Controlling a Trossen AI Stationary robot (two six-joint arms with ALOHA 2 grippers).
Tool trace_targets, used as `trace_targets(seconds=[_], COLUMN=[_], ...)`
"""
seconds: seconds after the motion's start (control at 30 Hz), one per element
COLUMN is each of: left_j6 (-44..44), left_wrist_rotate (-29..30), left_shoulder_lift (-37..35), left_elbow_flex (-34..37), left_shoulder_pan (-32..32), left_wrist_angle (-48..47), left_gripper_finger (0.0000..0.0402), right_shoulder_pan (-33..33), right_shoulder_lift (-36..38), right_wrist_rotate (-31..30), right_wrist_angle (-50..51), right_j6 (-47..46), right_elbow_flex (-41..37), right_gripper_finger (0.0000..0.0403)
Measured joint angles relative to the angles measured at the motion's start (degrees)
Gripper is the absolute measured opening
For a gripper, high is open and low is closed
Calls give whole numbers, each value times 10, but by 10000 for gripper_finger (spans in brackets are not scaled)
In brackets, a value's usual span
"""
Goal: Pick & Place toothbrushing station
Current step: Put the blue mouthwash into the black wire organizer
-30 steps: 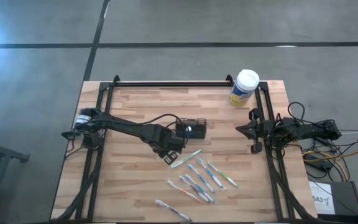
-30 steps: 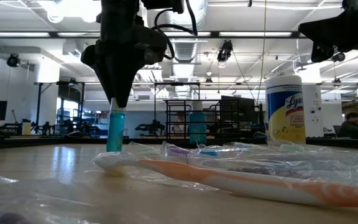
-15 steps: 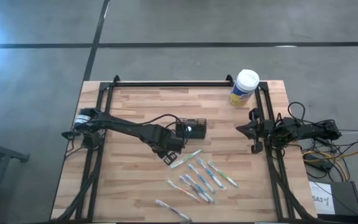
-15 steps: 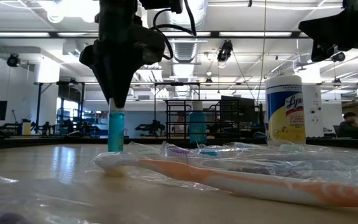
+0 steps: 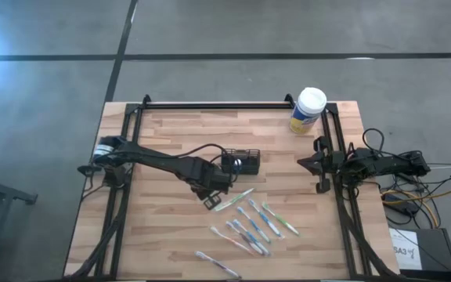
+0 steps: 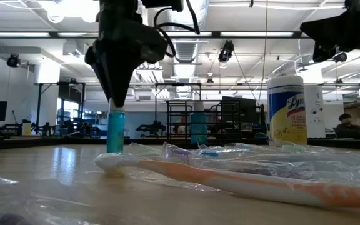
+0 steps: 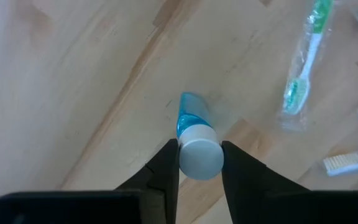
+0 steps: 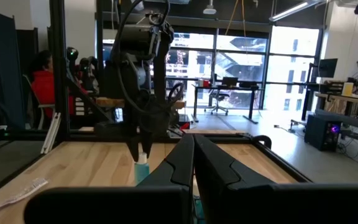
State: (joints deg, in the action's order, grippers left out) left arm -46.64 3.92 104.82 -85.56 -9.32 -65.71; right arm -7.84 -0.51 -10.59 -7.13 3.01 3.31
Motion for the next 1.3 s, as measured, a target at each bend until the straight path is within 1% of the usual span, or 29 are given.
trace_targets(seconds=[0.1,0.2,0.33,0.53,0.67,0.77,0.87,0.97,1.13,1.23,1.3], left_j6=[43,109,173,223,226,224,227,238,280,291,299], left_wrist_rotate=[-5,-20,-16,30,49,52,55,58,58,58,59], left_shoulder_lift=[-2,-3,-15,-62,-115,-156,-205,-259,-363,-429,-475], left_elbow_flex=[-12,-30,-52,-66,-61,-51,-21,26,125,195,245], left_shoulder_pan=[-3,-8,-12,-11,-11,-11,-11,-11,-5,3,4], left_wrist_angle=[-21,-55,-91,-84,-73,-60,-32,7,87,129,175], left_gripper_finger=[95,95,95,95,95,95,95,95,95,95,95], right_shoulder_pan=[0,0,0,0,0,0,0,0,0,0,0], right_shoulder_lift=[0,0,1,1,0,1,1,1,1,0,0], right_wrist_rotate=[0,0,0,0,0,0,0,0,0,0,0], right_wrist_angle=[1,10,5,-10,-11,-8,-12,-12,-26,-25,-25], right_j6=[4,6,35,32,18,3,8,18,21,21,21], right_elbow_flex=[0,0,0,8,19,26,32,33,34,33,32], right_gripper_finger=[8,8,8,8,8,8,8,8,8,8,8])
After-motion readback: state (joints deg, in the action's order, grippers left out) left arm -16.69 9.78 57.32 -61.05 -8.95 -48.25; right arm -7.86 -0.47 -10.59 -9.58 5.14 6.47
